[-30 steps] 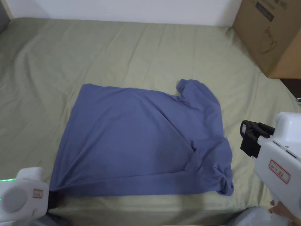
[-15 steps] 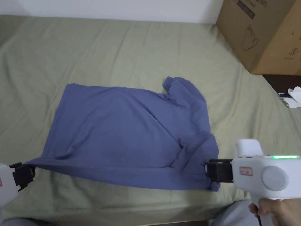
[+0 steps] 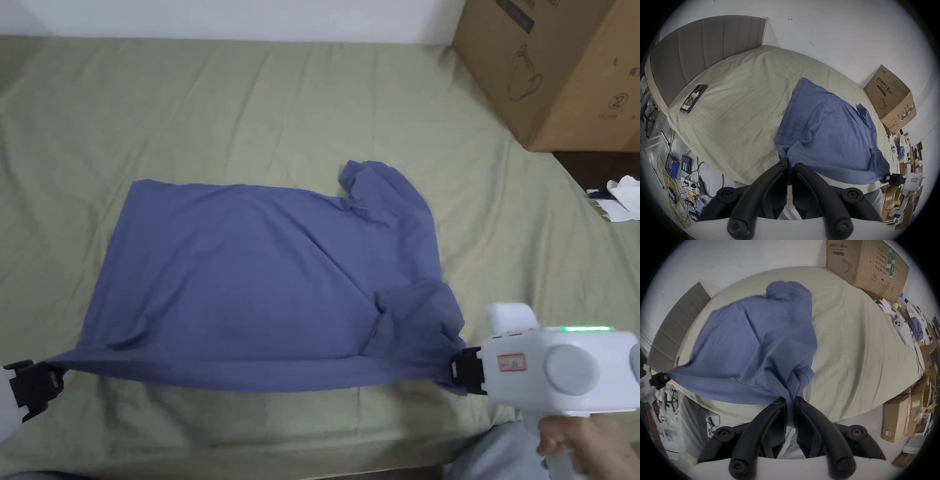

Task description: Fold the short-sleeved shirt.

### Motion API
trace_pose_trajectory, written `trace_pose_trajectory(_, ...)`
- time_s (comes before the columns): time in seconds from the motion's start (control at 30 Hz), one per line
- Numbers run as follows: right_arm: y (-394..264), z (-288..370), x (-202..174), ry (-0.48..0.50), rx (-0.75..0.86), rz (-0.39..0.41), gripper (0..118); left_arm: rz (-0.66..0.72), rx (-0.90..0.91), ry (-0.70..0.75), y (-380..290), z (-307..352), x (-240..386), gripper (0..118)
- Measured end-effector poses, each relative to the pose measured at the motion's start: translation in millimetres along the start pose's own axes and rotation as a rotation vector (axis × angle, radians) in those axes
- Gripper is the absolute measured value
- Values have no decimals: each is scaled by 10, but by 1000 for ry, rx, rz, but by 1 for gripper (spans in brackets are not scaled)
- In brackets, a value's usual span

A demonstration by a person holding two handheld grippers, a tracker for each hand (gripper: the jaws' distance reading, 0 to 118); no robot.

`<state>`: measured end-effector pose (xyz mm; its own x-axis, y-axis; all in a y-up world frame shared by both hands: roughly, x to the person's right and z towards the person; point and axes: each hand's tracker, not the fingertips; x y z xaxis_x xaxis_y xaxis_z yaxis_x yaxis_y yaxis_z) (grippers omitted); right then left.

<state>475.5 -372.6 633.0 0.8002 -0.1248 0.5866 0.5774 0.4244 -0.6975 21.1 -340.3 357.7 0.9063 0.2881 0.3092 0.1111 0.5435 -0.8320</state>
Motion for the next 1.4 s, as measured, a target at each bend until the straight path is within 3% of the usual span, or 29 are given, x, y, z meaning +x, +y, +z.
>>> trace_pose_trajectory(0.17,434,449,-78,29,122,45,10,1,47,-39,383,39,85,3)
trace_pose_trajectory(0.3,950,427,-144,10,156,40,10,-26,93,-31,835,-179,264,3)
trace_pose_trajectory(0.43,1435,44,-135,-5,116,-79,10,-30,83,4,1238,-694,484,3)
trace_pose_trajectory(0.53,1709,-298,-167,-57,70,-108,10,-42,33,77,1424,-1132,642,3)
trace_pose_trajectory(0.6,1820,-506,-198,-97,46,-115,11,-33,14,91,1487,-1361,727,6)
trace_pose_trajectory(0.63,1860,-618,-206,-125,27,-111,11,-25,7,102,1486,-1459,760,20)
trace_pose_trajectory(0.67,1887,-699,-208,-145,7,-106,21,-19,0,112,1493,-1529,783,41)
trace_pose_trajectory(0.7,1909,-771,-213,-163,-9,-97,40,-14,-12,110,1488,-1594,794,69)
trace_pose_trajectory(0.73,1914,-816,-201,-161,-19,-89,83,-11,-24,109,1476,-1627,797,100)
trace_pose_trajectory(0.77,1907,-831,-192,-157,-17,-87,106,-14,-17,117,1447,-1618,804,105)
trace_pose_trajectory(0.8,1883,-819,-168,-160,10,-86,112,-28,3,134,1424,-1581,818,105)
trace_pose_trajectory(0.93,1692,-372,-198,-214,304,-30,110,-173,175,215,1297,-1225,857,105)
trace_pose_trajectory(1.03,1440,82,-238,-179,483,23,110,-243,329,209,1160,-769,884,105)
trace_pose_trajectory(1.23,725,976,-416,-102,779,51,111,-298,531,150,704,19,936,102)
trace_pose_trajectory(1.3,502,1164,-462,-72,823,32,108,-318,543,123,547,177,916,89)
trace_pose_trajectory(1.33,407,1235,-509,-61,845,25,100,-326,555,112,452,255,917,74)
trace_pose_trajectory(1.37,311,1298,-527,-53,865,28,87,-333,564,103,377,316,919,62)
trace_pose_trajectory(1.4,211,1360,-552,-59,880,31,66,-342,566,99,300,377,925,51)
